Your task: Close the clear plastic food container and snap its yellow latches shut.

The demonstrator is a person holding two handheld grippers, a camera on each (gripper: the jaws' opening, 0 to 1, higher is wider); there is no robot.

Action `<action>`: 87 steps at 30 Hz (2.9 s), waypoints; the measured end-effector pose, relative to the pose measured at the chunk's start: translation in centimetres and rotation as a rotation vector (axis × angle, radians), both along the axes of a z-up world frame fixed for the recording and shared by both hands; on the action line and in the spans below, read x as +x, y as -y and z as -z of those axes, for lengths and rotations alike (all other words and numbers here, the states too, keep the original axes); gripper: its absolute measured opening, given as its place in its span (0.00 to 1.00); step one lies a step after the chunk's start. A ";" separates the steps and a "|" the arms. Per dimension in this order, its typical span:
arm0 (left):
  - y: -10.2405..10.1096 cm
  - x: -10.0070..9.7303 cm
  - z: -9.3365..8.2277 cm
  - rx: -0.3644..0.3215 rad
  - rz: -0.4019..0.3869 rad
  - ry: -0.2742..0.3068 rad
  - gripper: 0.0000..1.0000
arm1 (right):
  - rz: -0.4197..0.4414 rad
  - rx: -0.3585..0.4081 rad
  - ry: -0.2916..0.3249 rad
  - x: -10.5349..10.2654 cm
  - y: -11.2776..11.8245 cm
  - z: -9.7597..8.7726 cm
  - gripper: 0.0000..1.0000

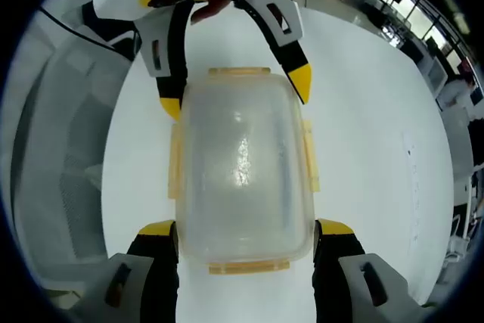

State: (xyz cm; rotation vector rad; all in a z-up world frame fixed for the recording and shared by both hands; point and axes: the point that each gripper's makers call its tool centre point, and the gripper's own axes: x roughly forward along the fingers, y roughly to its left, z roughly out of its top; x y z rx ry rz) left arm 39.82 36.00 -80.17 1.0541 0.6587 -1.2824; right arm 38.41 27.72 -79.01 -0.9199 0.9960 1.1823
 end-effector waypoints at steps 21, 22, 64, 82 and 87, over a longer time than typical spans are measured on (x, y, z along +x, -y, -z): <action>0.8 1.8 -0.1 -0.008 -0.001 -0.004 0.80 | -0.003 -0.001 -0.001 1.8 0.7 -0.1 0.72; 0.8 1.9 -0.1 -0.010 -0.001 -0.005 0.80 | -0.003 -0.001 -0.001 1.9 0.7 -0.1 0.72; 1.5 4.2 -0.1 -0.010 0.004 0.000 0.80 | 0.007 0.011 0.008 4.3 1.5 -0.1 0.73; 0.5 4.1 -2.3 -0.109 -0.115 0.019 0.84 | 0.141 0.159 0.093 3.8 1.0 -2.6 0.79; 0.3 3.6 -2.7 -0.138 -0.151 0.015 0.85 | 0.195 0.206 0.116 3.7 0.8 -3.2 0.79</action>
